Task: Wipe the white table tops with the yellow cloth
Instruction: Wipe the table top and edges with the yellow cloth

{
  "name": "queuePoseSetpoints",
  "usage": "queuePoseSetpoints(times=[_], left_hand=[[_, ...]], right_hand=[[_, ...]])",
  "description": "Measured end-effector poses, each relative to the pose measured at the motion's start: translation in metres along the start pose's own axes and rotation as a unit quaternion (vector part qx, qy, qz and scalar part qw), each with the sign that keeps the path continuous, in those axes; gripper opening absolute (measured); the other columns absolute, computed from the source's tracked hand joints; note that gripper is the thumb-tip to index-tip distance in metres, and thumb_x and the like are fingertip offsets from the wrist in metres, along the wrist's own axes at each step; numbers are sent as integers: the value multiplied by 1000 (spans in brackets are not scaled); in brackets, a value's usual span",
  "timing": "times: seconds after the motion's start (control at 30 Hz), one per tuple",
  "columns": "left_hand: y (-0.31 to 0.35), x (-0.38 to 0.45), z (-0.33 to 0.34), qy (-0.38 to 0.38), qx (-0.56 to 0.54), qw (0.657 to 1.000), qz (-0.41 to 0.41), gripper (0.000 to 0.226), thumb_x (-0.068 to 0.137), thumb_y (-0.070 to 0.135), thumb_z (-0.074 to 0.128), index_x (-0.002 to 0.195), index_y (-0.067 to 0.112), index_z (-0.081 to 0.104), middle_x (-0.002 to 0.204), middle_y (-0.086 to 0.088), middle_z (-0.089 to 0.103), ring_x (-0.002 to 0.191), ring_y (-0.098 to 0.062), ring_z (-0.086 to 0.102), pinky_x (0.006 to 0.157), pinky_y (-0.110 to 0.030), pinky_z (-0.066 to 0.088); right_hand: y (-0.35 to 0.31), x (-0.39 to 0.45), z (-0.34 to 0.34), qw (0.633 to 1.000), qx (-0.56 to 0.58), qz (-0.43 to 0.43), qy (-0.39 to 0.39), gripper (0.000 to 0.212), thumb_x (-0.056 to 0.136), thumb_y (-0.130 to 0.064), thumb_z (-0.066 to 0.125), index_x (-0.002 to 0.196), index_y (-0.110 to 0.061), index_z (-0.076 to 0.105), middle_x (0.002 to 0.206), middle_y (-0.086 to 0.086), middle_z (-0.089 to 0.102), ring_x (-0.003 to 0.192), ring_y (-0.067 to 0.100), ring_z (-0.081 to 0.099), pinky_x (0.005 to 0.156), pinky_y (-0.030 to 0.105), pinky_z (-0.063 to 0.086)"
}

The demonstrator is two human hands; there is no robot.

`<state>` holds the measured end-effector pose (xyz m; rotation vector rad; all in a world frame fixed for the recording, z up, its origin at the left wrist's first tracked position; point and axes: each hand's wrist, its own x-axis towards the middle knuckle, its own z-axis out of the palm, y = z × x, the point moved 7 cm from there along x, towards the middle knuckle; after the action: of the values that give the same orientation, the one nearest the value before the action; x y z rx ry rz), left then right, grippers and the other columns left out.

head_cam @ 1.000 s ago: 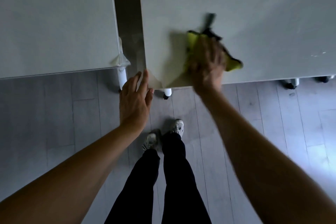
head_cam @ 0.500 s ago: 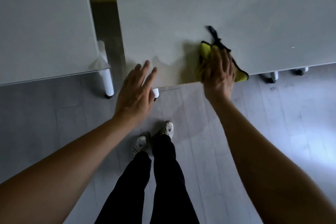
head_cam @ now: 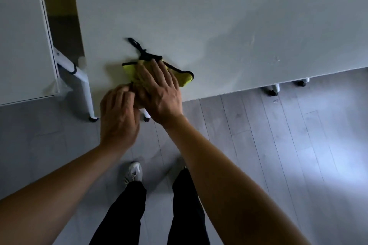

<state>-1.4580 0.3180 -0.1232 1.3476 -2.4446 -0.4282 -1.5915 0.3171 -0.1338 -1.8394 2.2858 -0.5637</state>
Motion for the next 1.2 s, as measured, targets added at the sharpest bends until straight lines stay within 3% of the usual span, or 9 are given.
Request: queuePoseSetpoints(times=[0.1,0.2,0.3,0.57,0.7,0.8,1.0,1.1,1.2], left_hand=[[16,10,4,20,5,1000,-18,38,98,19,48,130,1,58,141,-23,54,130,-44,49,112,-53,36],[51,29,21,17,11,1000,15,45,95,17,48,137,2,56,150,-21,49,136,-42,46,118,-54,34],[88,58,48,1,23,999,37,48,98,19,43,143,5,54,157,-20,45,143,-41,43,122,-54,31],[114,101,86,-4,79,997,6,59,101,27,33,156,7,41,166,-19,33,155,-38,30,128,-53,19],[112,101,86,18,68,998,-10,60,101,25,33,157,2,39,166,-20,33,154,-40,31,129,-53,17],[114,101,83,45,57,997,-8,59,101,22,35,155,-2,39,165,-22,36,153,-39,33,129,-53,20],[100,94,81,86,79,990,-79,61,104,32,42,154,-3,39,160,-26,39,149,-44,37,128,-54,20],[97,94,83,94,83,989,-82,60,104,29,37,154,-5,39,160,-27,38,149,-44,36,129,-53,20],[98,95,84,87,94,989,-80,61,98,21,38,154,-3,40,164,-22,36,152,-41,33,129,-52,19]], right_hand=[[27,3,-11,1000,12,-12,21,57,101,-48,50,153,-27,40,162,6,31,153,23,21,122,44,21],[78,-1,-29,998,15,60,23,57,103,-52,41,155,-32,33,165,3,26,154,22,17,125,42,15],[156,-9,-58,992,-6,116,57,56,102,-53,42,154,-34,35,164,2,29,152,23,22,122,41,20],[334,-11,-135,954,-30,282,100,57,100,-48,36,155,-37,29,165,-1,26,153,21,19,122,46,19],[330,-10,-130,947,-23,303,109,58,102,-47,34,158,-31,27,166,4,23,154,25,15,124,46,14],[271,-3,-106,974,-18,196,112,56,101,-42,41,154,-23,39,161,13,33,149,34,26,121,52,21],[136,29,-49,999,35,-14,-16,58,102,-50,39,155,-28,35,165,8,25,154,28,14,124,46,14],[146,38,-48,998,35,-47,-20,56,102,-50,41,154,-30,37,164,7,27,154,26,17,124,43,14],[200,45,-66,997,46,34,43,53,99,-48,50,149,-29,47,159,10,38,148,30,30,121,44,22]])
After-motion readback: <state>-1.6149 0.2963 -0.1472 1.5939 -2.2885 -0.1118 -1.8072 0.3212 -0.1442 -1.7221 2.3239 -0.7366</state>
